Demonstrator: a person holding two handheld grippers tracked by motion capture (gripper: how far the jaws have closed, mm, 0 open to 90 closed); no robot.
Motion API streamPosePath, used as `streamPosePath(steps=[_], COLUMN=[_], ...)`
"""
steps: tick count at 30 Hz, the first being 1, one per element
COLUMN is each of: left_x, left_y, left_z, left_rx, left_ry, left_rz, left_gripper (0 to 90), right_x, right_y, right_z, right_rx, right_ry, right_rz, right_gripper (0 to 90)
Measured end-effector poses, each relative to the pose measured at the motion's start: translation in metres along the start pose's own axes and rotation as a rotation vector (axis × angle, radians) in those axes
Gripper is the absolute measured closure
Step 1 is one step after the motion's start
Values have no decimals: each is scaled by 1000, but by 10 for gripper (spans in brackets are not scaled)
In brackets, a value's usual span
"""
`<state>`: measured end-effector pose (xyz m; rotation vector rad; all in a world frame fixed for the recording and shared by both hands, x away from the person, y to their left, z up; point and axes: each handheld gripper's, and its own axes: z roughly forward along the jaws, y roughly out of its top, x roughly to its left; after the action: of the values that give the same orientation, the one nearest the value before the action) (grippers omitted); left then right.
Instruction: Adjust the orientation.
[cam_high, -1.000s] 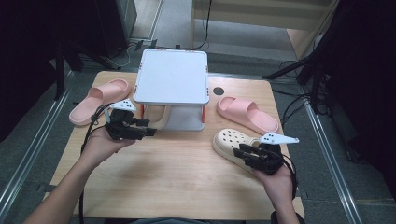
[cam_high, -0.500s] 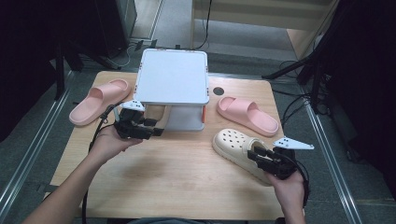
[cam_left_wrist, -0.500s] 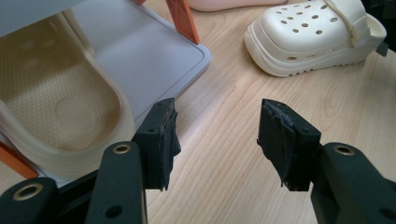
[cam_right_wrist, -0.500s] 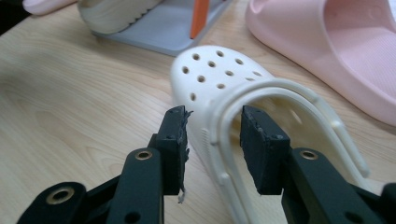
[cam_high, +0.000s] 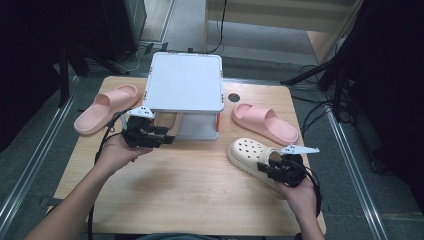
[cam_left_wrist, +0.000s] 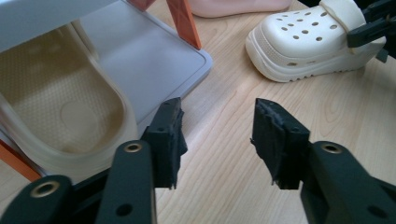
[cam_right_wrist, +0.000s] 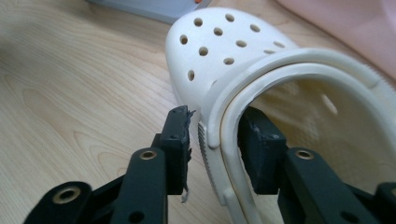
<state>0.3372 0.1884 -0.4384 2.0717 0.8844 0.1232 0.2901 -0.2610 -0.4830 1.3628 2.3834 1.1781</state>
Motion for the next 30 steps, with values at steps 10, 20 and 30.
streamPosePath(steps=[10, 20, 30], left_x=[-1, -3, -11], left_y=[-2, -9, -19], left_z=[-1, -6, -9], left_rx=[19, 16, 12], left_ry=[25, 36, 28], left_rz=[5, -8, -23], left_gripper=[520, 526, 536], right_x=[-3, 15, 53], right_y=[4, 18, 36], right_z=[5, 8, 28], right_rx=[30, 27, 24], right_ry=[40, 79, 156], right_rz=[25, 0, -81], right_gripper=[769, 777, 776])
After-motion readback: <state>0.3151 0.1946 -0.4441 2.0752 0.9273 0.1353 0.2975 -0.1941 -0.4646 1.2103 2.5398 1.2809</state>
